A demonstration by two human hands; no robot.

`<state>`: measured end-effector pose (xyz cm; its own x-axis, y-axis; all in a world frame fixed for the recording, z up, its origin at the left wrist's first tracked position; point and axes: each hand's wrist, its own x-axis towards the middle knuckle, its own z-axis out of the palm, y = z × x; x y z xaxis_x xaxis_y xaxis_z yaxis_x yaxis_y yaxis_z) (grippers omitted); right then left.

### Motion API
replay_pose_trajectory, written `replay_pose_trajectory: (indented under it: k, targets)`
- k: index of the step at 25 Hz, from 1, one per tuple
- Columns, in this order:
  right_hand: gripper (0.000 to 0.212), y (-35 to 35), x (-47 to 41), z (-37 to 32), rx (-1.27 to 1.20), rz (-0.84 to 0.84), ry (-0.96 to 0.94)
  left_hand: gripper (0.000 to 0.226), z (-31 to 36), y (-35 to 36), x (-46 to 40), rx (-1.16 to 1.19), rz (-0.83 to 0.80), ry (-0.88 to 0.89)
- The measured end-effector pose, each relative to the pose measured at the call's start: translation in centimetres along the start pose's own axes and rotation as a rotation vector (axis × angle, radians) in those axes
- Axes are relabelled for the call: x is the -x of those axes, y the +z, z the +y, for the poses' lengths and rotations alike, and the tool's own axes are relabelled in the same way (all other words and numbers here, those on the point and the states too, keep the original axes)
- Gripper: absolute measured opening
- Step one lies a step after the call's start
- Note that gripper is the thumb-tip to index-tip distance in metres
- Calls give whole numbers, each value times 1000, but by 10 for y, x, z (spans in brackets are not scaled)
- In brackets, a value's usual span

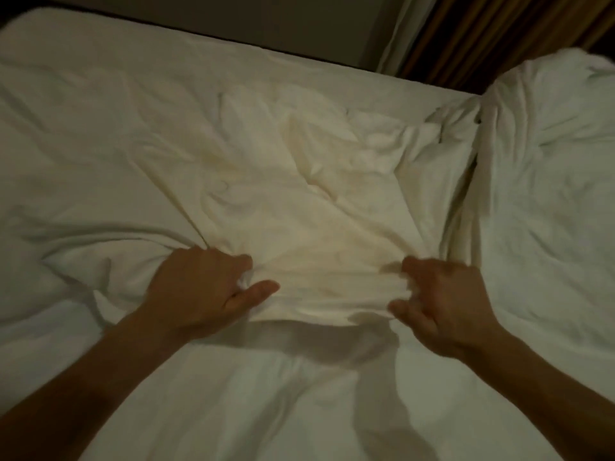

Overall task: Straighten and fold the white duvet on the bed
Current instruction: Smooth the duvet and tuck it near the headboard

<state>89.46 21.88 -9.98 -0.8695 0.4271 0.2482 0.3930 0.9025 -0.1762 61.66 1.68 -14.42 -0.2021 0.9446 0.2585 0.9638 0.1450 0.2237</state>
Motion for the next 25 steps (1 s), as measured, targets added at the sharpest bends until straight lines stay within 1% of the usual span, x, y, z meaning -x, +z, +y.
replay_pose_trajectory:
  k: [2,4,5,6,8,9,11,14,17,19,22,25]
  targets:
    - [86,14,46,-11,18,-123,51,78,17,23,27,-30,-12,10]
    - [90,43,77,-14,7,-324,129,80,32,54,48,-63,-47,-31]
    - [91,60,87,-9,9,-398,149,82,37,67,53,-85,-65,-61]
    - [90,73,90,-2,-3,-425,153,83,40,76,54,-105,-81,-88]
    - [83,81,87,15,-81,-367,125,83,48,83,51,-148,-57,-148]
    - [80,78,85,25,-112,-315,84,81,54,82,49,-160,-36,-173]
    - [79,67,78,48,-95,-247,-23,75,77,78,42,-133,0,-185]
    - [85,50,66,97,-49,-242,-133,73,147,89,9,-48,33,-179]
    - [80,39,50,153,-66,-207,-272,63,224,119,-37,4,86,-193]
    - [82,33,37,190,-16,-184,-340,58,265,141,-68,29,130,-216]
    - [84,24,7,231,33,-157,-388,67,302,160,-114,129,137,-326]
    - [81,21,-29,270,42,-126,-404,75,308,173,-159,217,196,-373]
